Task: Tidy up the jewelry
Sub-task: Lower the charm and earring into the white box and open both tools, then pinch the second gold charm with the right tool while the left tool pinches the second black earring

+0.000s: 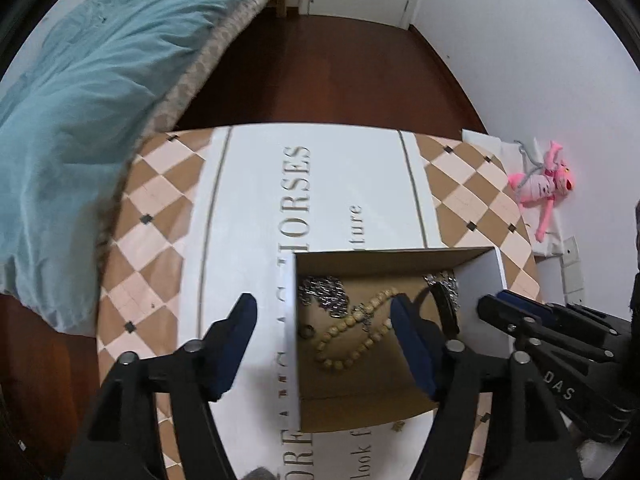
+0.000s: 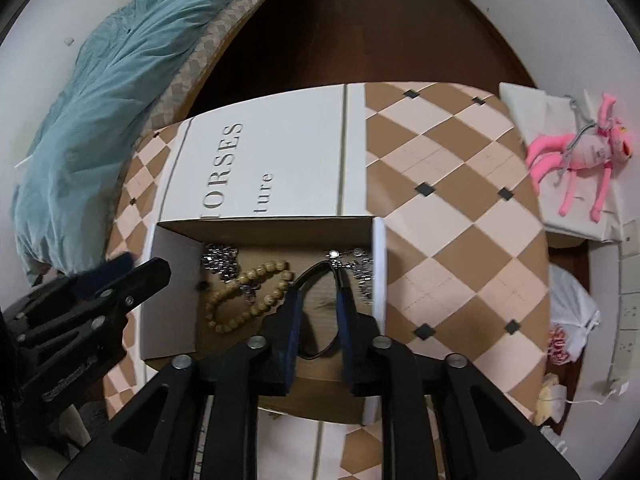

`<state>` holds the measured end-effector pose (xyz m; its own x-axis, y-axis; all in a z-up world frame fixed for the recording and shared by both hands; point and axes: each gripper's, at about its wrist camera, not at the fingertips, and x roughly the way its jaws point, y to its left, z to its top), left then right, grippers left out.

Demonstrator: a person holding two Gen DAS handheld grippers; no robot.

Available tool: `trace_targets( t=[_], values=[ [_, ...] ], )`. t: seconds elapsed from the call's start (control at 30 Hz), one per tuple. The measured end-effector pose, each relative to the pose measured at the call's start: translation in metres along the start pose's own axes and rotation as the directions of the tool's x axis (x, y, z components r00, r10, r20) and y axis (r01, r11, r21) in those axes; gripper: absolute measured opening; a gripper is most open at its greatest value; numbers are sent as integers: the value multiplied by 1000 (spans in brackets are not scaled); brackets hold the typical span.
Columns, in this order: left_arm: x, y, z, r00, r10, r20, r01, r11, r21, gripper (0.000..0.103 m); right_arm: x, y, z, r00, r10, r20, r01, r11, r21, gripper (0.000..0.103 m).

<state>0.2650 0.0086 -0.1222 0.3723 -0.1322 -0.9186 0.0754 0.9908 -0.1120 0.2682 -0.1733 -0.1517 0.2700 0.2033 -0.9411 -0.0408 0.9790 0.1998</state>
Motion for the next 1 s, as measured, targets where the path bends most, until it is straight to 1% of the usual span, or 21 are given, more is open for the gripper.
trace_targets(
  t=[0.07,0.1,0.17,0.2,0.23,0.27,0.3,0.33,0.37,0.43,0.57,0.63,0.73,0.87,1.0],
  values=[
    [-3,2,0,1000,12,8,-12,1000,-3,69,-5,-1,-1,1000,-20,11,20,1000,-1,21],
    [-5,4,-1,1000,23,13,-23,1000,-2,72,-7,-1,-1,1000,-25,17,25,1000,-3,21],
    [-7,5,-2,999,45,22,-45,999,4,98,-12,-1,-2,997,-68,34,69,998,-13,22],
    [-7,5,-2,998,54,26,-54,999,6,99,-13,-1,-3,996,-77,39,78,997,-15,28],
    [-8,6,-5,996,77,37,-77,997,12,99,-14,-1,-5,994,-95,44,96,995,-19,44],
    [-9,6,-6,995,88,42,-88,996,16,99,-15,0,-6,991,-123,49,124,992,-26,54],
    [-10,6,-9,993,104,54,-105,994,18,99,-17,0,-8,987,-150,62,152,988,-31,74],
    [-11,7,-12,992,110,60,-111,994,18,99,-18,1,-11,982,-173,73,177,984,-38,86],
    [-11,7,-15,991,116,67,-118,993,18,99,-19,1,-13,976,-202,80,206,978,-40,89],
    [-10,8,-20,990,124,67,-125,992,16,100,-19,0,-18,971,-224,85,228,973,-40,89],
    [-7,8,-29,990,129,57,-130,991,8,100,-18,-5,-27,967,-239,83,242,970,-23,93],
    [-7,7,-33,989,137,57,-137,991,6,100,-18,-6,-30,965,-245,88,248,969,-17,97],
    [-12,5,-36,989,137,63,-137,991,1,100,-22,-9,-33,965,-244,97,245,970,-1,97],
    [-27,4,-33,987,127,96,-126,992,-9,100,-37,-9,-33,961,-242,133,242,970,16,97],
    [-47,5,-31,983,116,145,-114,993,-22,100,-63,-4,-32,954,-232,188,232,972,23,99]
  ],
)
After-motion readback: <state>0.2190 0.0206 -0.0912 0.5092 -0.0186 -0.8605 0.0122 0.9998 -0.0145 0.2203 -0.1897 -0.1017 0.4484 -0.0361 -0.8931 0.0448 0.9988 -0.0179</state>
